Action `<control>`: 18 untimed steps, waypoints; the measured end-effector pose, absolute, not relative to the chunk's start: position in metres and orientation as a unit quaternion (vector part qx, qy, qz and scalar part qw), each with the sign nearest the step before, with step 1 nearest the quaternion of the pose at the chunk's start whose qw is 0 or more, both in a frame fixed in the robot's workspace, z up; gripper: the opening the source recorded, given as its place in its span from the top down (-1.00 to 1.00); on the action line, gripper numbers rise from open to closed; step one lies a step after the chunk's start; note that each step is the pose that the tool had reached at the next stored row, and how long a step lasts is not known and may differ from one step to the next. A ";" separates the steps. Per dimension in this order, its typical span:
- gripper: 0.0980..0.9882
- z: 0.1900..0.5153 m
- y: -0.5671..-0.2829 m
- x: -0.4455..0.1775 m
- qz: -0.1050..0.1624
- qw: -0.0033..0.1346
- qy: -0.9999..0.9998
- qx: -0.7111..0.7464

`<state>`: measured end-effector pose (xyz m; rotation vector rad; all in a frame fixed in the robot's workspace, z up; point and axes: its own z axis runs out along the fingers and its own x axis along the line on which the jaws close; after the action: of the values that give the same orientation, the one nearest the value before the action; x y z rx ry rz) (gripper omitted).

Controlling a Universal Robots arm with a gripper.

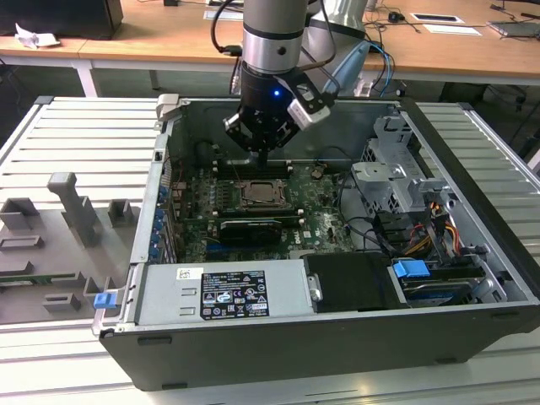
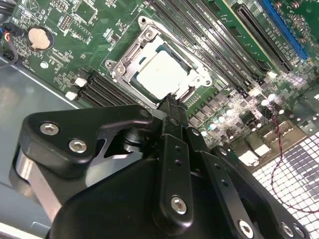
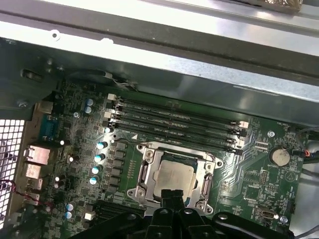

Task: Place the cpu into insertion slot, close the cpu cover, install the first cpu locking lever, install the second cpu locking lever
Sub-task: 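Install the first cpu locking lever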

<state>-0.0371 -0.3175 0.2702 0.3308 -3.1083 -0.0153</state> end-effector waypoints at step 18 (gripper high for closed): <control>0.98 0.270 -0.317 -0.037 -0.004 0.008 -0.984 0.180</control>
<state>-0.0373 -0.3175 0.2702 0.5627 -3.0741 -0.0134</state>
